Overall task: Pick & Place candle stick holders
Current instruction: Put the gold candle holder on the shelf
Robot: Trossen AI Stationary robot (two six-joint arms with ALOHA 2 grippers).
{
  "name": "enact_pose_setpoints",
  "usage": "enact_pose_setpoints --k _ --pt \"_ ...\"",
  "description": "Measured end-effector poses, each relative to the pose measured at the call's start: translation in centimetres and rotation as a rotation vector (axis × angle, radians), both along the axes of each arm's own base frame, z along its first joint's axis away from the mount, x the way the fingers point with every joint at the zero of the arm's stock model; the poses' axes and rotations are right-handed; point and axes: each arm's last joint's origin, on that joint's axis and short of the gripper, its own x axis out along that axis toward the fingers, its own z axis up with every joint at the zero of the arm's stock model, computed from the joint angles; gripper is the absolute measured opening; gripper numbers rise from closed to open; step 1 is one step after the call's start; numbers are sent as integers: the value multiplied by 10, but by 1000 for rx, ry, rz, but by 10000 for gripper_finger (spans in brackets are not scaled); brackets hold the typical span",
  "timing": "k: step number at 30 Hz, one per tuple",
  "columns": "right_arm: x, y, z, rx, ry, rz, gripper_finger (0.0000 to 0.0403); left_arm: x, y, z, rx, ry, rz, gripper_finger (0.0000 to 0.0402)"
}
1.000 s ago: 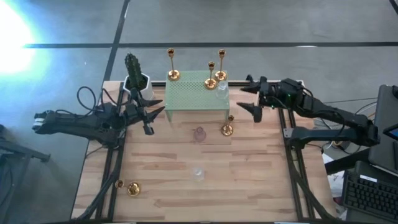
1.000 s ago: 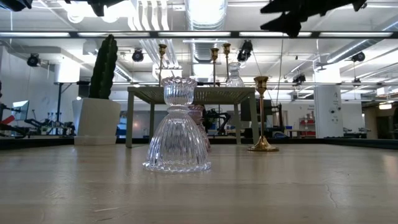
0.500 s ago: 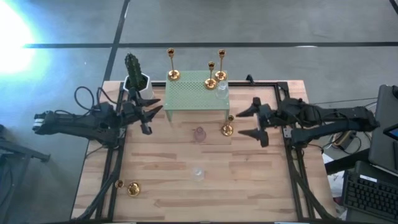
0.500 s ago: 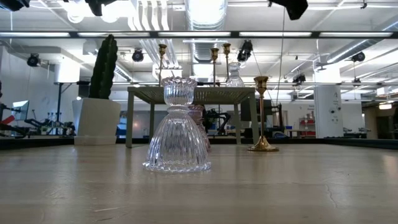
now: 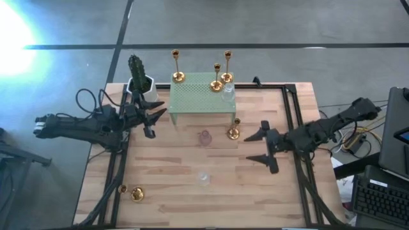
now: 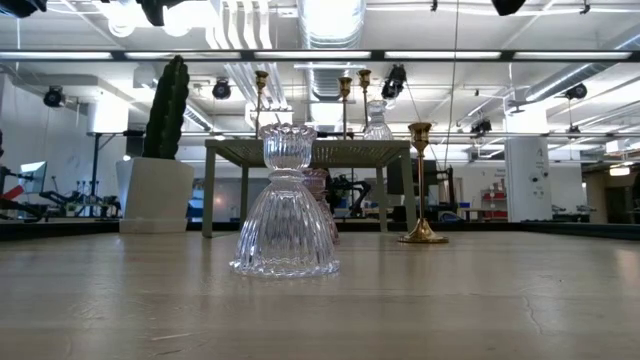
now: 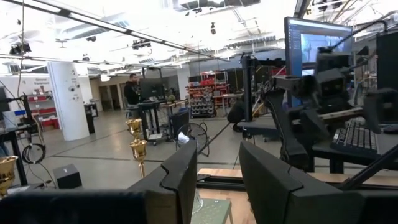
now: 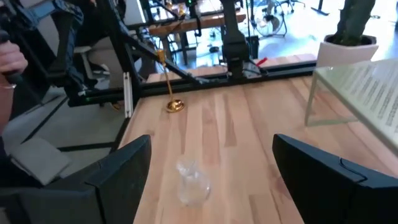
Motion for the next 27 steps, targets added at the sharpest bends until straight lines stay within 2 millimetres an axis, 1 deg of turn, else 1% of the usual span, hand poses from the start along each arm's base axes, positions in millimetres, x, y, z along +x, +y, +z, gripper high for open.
enact_pose_setpoints --k 5,9,11,15,17,23,27 --pt "4 21 -11 -11 42 3 326 0 0 -1 1 10 -1 126" --pt "8 34 -20 -20 68 3 326 -5 -1 -4 -29 77 -32 126" --pt "10 39 -25 -17 88 10 326 -11 -2 1 -88 140 -69 126" --pt "16 46 -32 -14 109 14 326 -26 -6 18 -238 331 -130 124" --pt "20 49 -34 -11 106 14 326 -30 -8 22 -323 431 -141 120" --pt "29 55 -40 -12 91 11 326 -34 -15 33 -585 632 -126 98" --pt "33 57 -43 -33 87 -2 326 -34 -20 37 -716 801 -64 85"
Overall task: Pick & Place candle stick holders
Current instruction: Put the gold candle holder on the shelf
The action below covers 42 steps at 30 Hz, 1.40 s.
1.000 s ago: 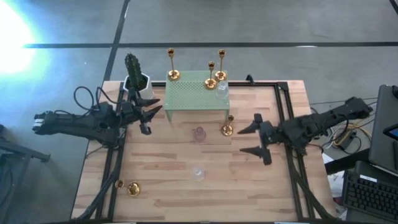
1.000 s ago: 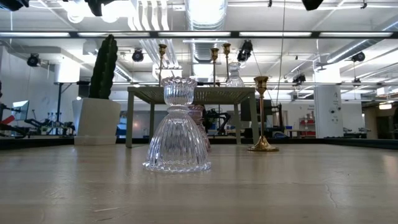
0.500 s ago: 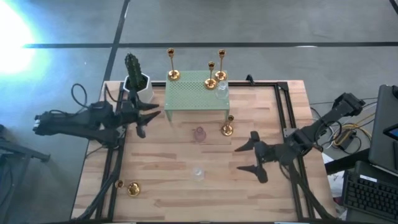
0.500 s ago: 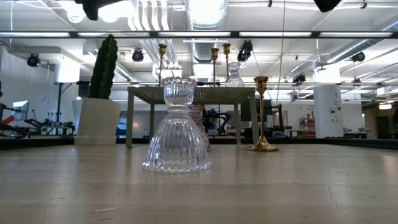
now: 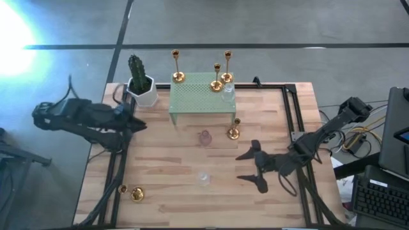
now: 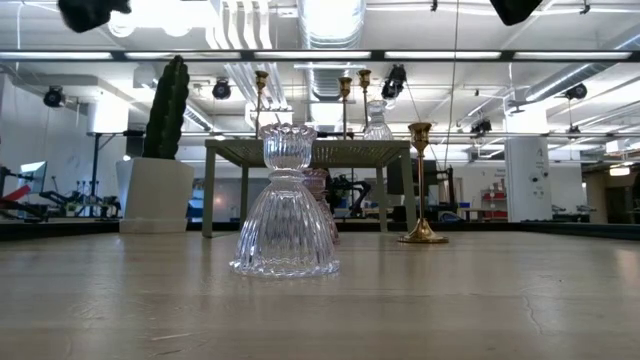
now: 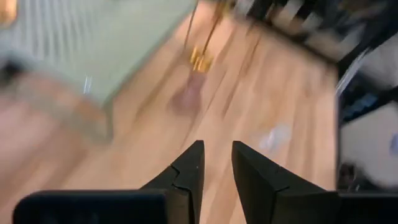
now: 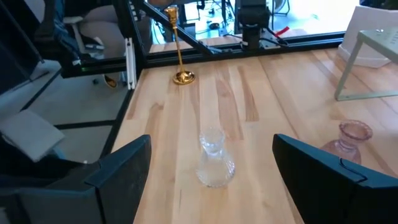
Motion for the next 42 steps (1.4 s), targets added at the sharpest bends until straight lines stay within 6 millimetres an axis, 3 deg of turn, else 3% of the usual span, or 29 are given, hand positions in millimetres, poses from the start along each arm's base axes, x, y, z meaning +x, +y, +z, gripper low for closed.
enact_pose_setpoints --k 7,16,31,42 --pt "2 1 -4 -21 15 2 326 4 -20 -19 -77 392 97 74" --pt "0 -1 0 -67 -4 22 326 1 -74 -38 -160 663 -2 73" --pt "0 -3 5 -102 -59 -55 327 -47 -124 -51 -197 805 28 73" --pt "-8 -11 20 -110 -120 -117 325 -53 -165 -71 -241 799 -17 73"
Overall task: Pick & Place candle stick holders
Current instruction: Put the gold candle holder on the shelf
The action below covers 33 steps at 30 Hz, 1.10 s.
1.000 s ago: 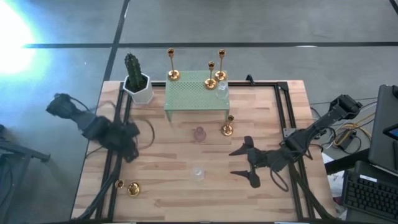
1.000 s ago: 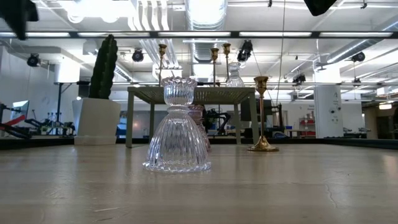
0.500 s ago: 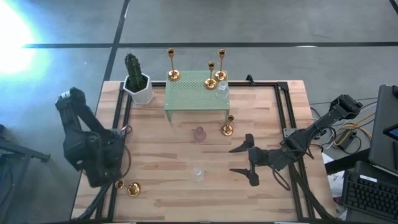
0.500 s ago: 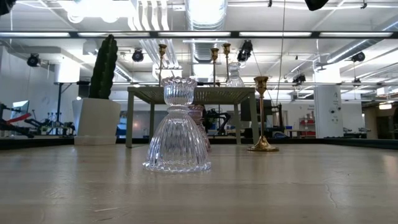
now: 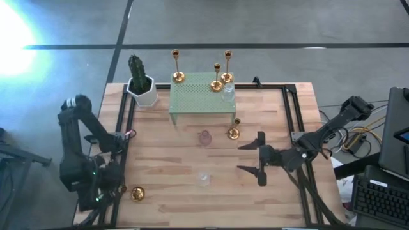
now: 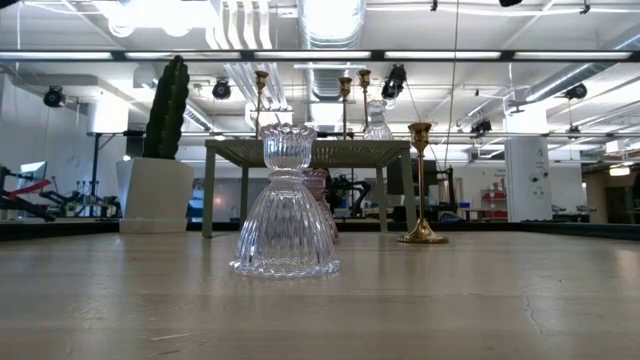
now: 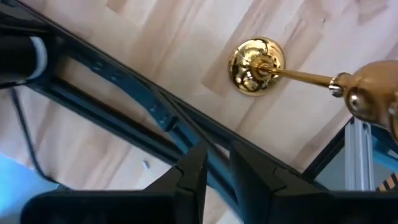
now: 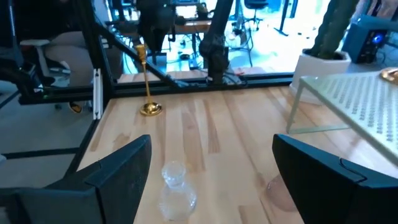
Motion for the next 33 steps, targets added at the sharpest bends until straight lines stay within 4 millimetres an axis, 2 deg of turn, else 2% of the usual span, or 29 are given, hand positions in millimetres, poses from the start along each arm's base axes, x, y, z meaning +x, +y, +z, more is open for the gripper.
enact_pose_setpoints --k 9,21,27,33 --pt "-11 -8 15 -41 -54 -6 325 4 -17 -22 -87 10 41 71" --pt "-12 -9 16 -70 -56 2 325 7 -26 -44 -179 -25 56 67" --pt "-12 -9 16 -69 -57 1 325 7 -24 -42 -186 -43 59 67" --pt "-12 -9 17 -67 -59 1 325 9 -17 -19 -241 -205 98 67"
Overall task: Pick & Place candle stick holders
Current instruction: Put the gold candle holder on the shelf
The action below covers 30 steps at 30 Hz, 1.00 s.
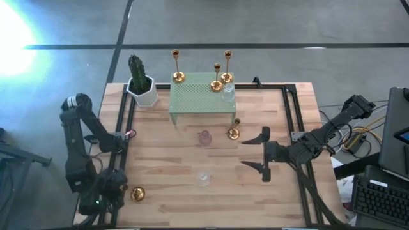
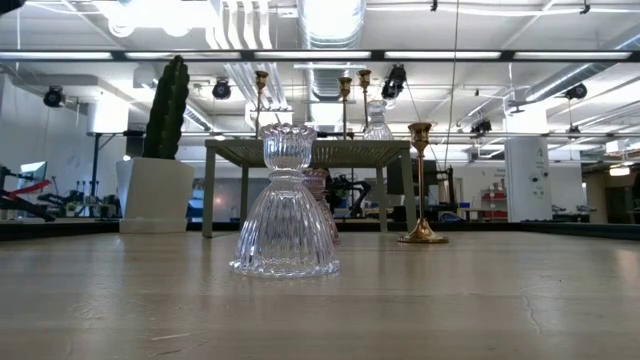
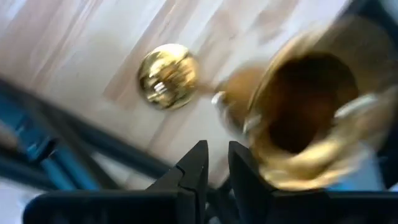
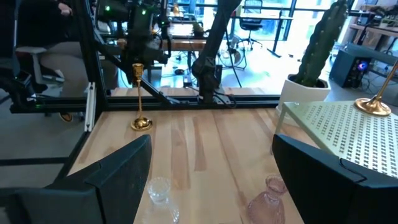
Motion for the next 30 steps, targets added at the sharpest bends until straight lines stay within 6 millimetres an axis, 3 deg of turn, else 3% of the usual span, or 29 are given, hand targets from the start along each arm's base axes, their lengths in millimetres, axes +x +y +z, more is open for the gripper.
enact_pose_setpoints --k 5,30 --pt "0 0 0 2 0 0 325 1 5 12 -16 -105 9 67" --pt "0 0 0 10 0 2 325 6 -7 6 5 -173 30 67"
